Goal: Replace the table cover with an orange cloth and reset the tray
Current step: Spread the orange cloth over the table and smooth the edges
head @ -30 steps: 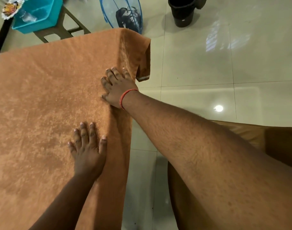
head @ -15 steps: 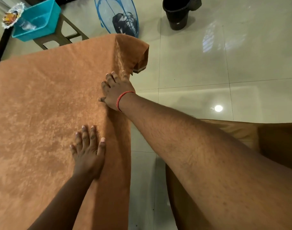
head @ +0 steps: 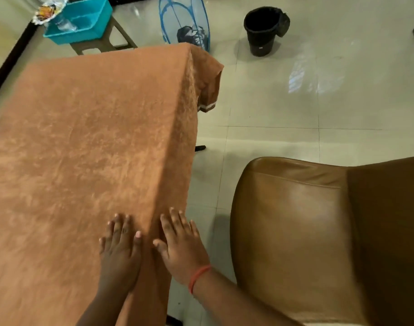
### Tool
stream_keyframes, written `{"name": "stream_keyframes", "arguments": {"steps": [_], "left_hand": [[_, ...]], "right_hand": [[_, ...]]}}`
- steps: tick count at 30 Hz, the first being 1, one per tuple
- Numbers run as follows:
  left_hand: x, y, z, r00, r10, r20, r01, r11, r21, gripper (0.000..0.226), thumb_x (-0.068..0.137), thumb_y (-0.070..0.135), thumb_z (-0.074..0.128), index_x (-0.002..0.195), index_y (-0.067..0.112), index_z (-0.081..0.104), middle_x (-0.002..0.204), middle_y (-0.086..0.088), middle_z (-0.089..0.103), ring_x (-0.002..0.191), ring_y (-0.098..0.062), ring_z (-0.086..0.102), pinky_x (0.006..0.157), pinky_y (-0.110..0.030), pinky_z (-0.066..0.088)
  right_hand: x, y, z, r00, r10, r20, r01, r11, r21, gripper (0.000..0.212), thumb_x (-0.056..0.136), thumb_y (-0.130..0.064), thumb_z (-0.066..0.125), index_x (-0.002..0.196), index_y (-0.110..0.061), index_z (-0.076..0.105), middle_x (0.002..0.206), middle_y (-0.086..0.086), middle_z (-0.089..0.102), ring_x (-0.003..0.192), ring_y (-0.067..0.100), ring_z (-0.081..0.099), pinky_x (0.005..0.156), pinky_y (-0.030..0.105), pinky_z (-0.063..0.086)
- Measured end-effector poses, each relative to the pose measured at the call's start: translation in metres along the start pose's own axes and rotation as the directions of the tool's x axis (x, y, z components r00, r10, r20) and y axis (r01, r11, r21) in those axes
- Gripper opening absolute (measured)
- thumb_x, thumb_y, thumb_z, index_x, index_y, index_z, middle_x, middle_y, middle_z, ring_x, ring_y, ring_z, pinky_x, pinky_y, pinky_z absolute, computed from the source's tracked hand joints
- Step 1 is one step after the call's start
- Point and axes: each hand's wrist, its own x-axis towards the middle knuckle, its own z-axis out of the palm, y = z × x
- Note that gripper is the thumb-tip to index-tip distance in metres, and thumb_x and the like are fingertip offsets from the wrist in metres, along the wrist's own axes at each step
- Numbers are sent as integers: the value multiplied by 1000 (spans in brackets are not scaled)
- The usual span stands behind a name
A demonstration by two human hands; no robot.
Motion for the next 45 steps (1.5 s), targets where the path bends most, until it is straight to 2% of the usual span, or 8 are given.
{"name": "stream_keyframes", "arguments": {"steps": [5,10,14,22,26,30,38,45], "left_hand": [[-120,-85,24,998,-59,15,59,998,-3,70,95,60,16,155,26,20,163,6,0,151,-15,-3,121,-45,6],[-253,-178,49,996,-77,48,78,996,-37,68,99,58,18,157,25,6,159,7,-16,149,-16,-15,122,-48,2],[-368,-249,66,988,-143,60,143,990,-12,65,99,57,22,157,30,7,163,4,-9,151,-20,-8,121,-50,5],[-511,-319,86,981,-172,90,173,985,-1,69,99,56,18,157,18,10,164,-14,3,150,-35,-2,120,-51,14],[-529,-328,87,969,-234,85,230,972,53,64,102,47,28,155,14,17,162,-17,11,148,-40,12,113,-57,24],[-537,-327,85,986,-155,62,149,984,96,60,101,39,41,148,1,34,155,-26,28,144,-45,22,109,-60,32],[-570,-333,87,996,-14,93,-1,988,153,60,102,47,31,150,13,30,160,-14,22,149,-36,14,114,-53,24],[-546,-393,59,982,152,111,-172,963,206,60,102,44,33,152,12,27,161,-14,21,149,-33,14,116,-50,23]], "right_hand": [[-116,-34,86,984,11,177,1,997,-71,62,101,-54,22,156,-27,11,167,2,2,153,25,4,123,49,7],[-189,-68,143,978,-10,206,63,965,-256,62,103,-51,26,157,-24,13,166,4,1,153,28,4,122,52,10],[-269,-93,183,971,72,227,8,943,-333,64,102,-50,29,157,-22,12,166,6,3,152,30,9,120,52,15],[-430,-90,235,818,246,519,48,871,-488,69,101,-57,27,158,-23,10,166,7,4,150,29,18,119,49,23],[-484,-74,246,809,302,505,-9,864,-503,70,102,-58,25,158,-21,7,166,9,2,151,30,16,120,48,21],[-531,-66,261,832,317,455,-69,873,-483,69,102,-56,26,158,-20,7,166,10,2,151,31,15,120,49,20],[-572,-102,317,911,272,309,-116,890,-442,72,100,-58,31,158,-22,9,166,8,2,151,32,12,118,52,21],[-549,-174,370,972,185,143,-127,931,-343,67,100,-52,35,156,-22,13,166,6,4,152,30,6,120,54,13]]}}
